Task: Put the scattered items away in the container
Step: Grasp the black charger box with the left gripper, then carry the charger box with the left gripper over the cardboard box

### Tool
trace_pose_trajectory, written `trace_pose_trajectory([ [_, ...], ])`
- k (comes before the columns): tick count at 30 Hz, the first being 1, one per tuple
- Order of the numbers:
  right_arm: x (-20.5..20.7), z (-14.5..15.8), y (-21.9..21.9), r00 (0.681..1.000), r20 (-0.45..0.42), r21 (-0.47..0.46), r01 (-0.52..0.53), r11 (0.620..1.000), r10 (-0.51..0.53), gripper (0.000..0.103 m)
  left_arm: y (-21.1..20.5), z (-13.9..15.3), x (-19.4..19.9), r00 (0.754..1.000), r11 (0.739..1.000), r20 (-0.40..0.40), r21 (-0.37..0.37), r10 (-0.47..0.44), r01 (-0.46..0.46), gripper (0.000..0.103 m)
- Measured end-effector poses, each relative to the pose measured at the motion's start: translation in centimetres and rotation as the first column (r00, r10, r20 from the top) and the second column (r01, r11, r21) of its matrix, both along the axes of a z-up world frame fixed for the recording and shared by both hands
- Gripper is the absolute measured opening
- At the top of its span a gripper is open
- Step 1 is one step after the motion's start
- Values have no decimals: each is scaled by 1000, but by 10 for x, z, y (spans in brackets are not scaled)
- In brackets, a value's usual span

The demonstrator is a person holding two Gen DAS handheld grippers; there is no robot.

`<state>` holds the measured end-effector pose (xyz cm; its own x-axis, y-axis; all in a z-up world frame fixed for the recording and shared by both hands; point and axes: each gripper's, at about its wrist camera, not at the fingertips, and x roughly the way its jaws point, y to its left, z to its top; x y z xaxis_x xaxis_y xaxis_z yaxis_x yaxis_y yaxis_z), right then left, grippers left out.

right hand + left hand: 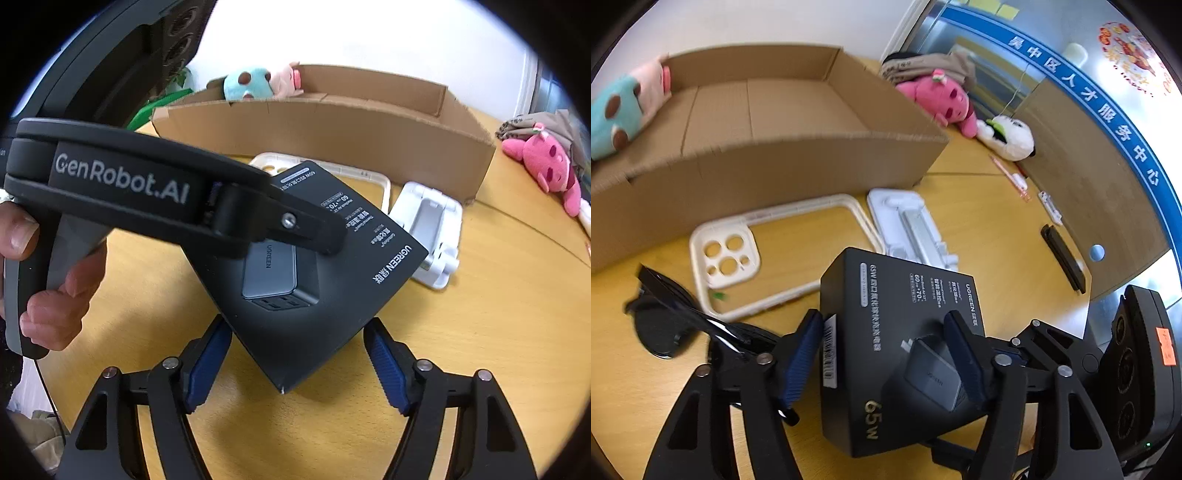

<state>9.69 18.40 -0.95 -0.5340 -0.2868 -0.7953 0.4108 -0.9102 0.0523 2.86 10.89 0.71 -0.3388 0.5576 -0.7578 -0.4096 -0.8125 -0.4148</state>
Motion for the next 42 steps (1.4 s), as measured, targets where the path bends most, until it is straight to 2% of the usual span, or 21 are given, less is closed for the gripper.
trace_pose_trajectory([
  [3,-3,15,5,999,-42,-15,15,1000,-16,70,-13,19,0,999,999,-38,29,22,-21,63],
  [12,-15,80,-19,979,-202,-5,-25,1000,23,68,-48,90,-11,977,996,-194,48,83,-75,63],
  [21,-69,165,-42,928,-367,-1,-72,997,67,67,-79,185,-49,912,992,-392,53,125,-113,63],
  [25,-100,201,-51,905,-414,11,-102,995,97,67,-95,217,-76,887,990,-439,56,144,-132,63],
  [30,-141,233,-58,893,-433,11,-131,991,123,67,-108,248,-115,866,986,-473,55,163,-155,63],
  [35,-196,252,-60,901,-410,-24,-170,985,145,66,-114,262,-160,857,980,-478,53,192,-191,63],
  [42,-277,245,-63,920,-347,-6,-194,981,180,66,-126,244,-239,882,970,-405,76,240,-229,63],
])
